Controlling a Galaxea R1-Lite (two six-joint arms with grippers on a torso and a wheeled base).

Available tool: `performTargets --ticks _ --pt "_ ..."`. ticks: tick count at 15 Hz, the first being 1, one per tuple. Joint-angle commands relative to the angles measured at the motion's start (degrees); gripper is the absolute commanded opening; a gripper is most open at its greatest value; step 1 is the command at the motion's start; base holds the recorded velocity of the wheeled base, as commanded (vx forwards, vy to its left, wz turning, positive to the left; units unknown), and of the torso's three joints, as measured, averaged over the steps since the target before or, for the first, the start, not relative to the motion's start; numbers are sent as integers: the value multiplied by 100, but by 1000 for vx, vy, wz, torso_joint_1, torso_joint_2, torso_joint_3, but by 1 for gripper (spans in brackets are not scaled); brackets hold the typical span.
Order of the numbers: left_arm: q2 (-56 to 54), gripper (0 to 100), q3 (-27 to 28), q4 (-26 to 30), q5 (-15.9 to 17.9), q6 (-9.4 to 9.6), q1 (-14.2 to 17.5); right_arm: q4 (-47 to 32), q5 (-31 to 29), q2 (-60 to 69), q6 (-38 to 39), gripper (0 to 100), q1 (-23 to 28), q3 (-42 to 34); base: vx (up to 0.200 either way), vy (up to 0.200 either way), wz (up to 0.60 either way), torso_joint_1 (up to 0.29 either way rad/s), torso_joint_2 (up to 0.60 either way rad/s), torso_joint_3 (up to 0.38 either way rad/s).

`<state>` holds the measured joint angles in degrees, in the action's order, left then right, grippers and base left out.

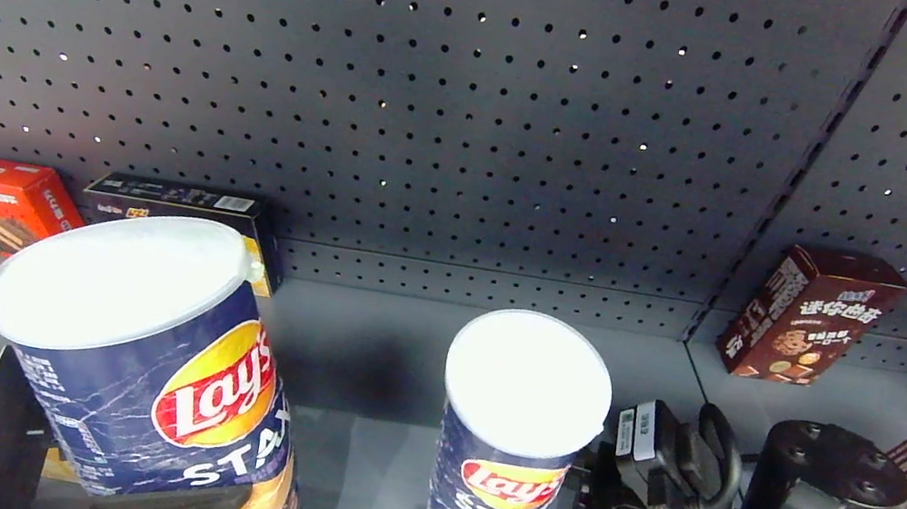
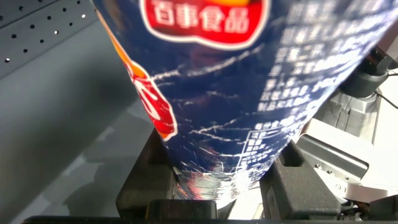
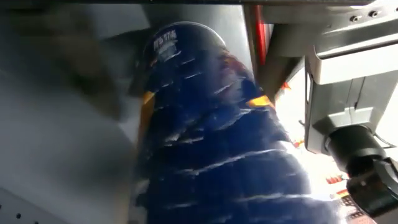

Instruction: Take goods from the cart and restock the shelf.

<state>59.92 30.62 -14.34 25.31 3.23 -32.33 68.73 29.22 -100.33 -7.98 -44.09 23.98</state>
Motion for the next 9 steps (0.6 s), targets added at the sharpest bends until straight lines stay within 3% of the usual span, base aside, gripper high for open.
performTargets --ticks 1,9 --pt "2 0 -4 -8 0 2 -1 9 -57 31 -1 100 15 -25 0 0 0 0 0 0" --pt "11 0 -12 1 0 2 -1 -70 -197 1657 25 100 147 -807 0 0 0 0 0 0"
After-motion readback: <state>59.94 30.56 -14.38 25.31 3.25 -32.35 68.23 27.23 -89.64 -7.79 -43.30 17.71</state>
